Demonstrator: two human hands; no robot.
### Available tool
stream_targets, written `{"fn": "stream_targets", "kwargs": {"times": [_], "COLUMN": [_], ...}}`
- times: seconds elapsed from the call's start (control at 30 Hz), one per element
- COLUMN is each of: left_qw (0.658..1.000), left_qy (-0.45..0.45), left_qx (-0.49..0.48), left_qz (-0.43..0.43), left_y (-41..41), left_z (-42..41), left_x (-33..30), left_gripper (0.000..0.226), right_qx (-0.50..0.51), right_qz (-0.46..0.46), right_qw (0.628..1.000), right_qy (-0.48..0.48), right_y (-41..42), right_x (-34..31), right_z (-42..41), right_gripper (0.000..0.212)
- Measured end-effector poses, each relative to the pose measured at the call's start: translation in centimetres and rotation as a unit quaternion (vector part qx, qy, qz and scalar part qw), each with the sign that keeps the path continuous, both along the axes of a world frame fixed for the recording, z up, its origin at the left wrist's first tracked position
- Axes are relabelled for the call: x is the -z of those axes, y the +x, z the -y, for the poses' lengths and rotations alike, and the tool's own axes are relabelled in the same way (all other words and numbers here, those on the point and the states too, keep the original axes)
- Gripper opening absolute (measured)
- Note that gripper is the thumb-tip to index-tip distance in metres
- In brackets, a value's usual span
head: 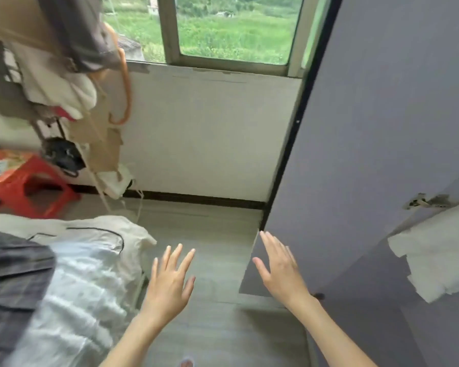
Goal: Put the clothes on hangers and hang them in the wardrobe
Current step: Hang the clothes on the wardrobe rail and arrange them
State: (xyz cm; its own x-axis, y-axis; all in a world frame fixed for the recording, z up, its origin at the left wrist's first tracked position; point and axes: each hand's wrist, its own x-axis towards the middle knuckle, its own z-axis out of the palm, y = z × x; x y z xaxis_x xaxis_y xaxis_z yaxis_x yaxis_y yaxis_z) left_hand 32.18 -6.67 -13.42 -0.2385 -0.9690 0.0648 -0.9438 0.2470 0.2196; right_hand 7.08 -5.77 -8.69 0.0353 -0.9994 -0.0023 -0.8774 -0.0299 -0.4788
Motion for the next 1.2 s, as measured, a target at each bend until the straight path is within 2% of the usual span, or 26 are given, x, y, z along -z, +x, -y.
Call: {"fn": "stream_targets", "kwargs": {"times": [0.2, 0.37, 0.47, 0.53, 0.73, 0.9, 1.03, 1.2], "left_qw": [0.982, 0.952, 0.936, 0.915, 0.865, 0.825, 0.809, 0.792], "left_qy": [0.039, 0.111, 0.100, 0.095, 0.109, 0.130, 0.106, 0.121], "left_qx": [-0.184, -0.284, -0.336, -0.383, -0.475, -0.527, -0.561, -0.582], "left_qz": [0.007, -0.023, -0.037, -0.078, -0.120, -0.158, -0.140, -0.137], "left_y": [15.2, 24.5, 30.9, 35.3, 43.0, 49.2, 55.0, 60.1], "left_z": [-6.6, -13.4, -16.0, -17.6, -22.4, -22.5, -20.0, -16.7], "left_x": [-0.3, 2.3, 2.5, 2.7, 4.0, 4.7, 4.2, 4.9], "left_gripper": [0.052, 0.059, 0.057, 0.053, 0.058, 0.051, 0.053, 0.052], "right_qx": [-0.124, -0.211, -0.270, -0.303, -0.399, -0.455, -0.489, -0.515], "right_qz": [0.038, 0.039, 0.046, 0.046, 0.022, -0.002, 0.000, -0.017], "right_qw": [0.991, 0.975, 0.959, 0.949, 0.911, 0.881, 0.864, 0.847], "right_qy": [0.016, 0.057, 0.071, 0.071, 0.102, 0.128, 0.119, 0.132], "right_y": [14.9, 28.2, 35.9, 40.8, 51.4, 58.6, 65.2, 74.1], "right_x": [1.8, 3.7, 4.1, 4.2, 5.2, 6.2, 6.5, 7.2], "right_z": [0.1, -1.0, -1.5, -1.6, -2.1, 0.0, 3.6, 8.8], "right_gripper": [0.060, 0.060, 0.059, 0.059, 0.058, 0.059, 0.056, 0.051]}}
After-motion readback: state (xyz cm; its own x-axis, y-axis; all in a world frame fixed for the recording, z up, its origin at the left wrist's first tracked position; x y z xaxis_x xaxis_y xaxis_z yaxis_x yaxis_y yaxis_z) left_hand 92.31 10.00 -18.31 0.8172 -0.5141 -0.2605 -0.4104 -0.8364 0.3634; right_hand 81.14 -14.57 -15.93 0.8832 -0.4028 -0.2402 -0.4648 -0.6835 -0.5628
